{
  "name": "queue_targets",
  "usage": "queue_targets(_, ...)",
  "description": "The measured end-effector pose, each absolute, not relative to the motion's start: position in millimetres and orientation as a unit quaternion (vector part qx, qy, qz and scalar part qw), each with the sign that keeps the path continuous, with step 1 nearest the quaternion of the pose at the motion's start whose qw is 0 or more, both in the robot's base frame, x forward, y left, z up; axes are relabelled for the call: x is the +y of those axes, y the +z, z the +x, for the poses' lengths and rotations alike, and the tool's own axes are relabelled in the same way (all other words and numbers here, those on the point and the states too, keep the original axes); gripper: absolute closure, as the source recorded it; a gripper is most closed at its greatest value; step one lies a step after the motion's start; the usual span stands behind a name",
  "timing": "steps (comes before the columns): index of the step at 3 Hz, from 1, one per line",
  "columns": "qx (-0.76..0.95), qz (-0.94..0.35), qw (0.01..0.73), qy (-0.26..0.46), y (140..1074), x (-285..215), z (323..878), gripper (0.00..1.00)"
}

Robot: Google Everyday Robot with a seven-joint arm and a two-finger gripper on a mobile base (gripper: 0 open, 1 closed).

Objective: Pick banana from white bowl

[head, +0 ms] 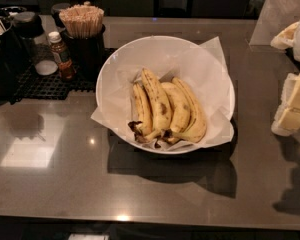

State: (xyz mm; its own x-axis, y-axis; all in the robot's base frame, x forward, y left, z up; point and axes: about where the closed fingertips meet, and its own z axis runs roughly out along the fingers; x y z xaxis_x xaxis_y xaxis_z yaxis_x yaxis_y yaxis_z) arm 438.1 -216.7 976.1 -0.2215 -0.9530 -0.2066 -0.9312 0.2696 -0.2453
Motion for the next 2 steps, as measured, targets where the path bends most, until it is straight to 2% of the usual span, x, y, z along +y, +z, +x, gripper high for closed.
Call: queue_targets(2,0.768,-0.616,0.171,-0.033,981.1,-206.1,439.5,0.0)
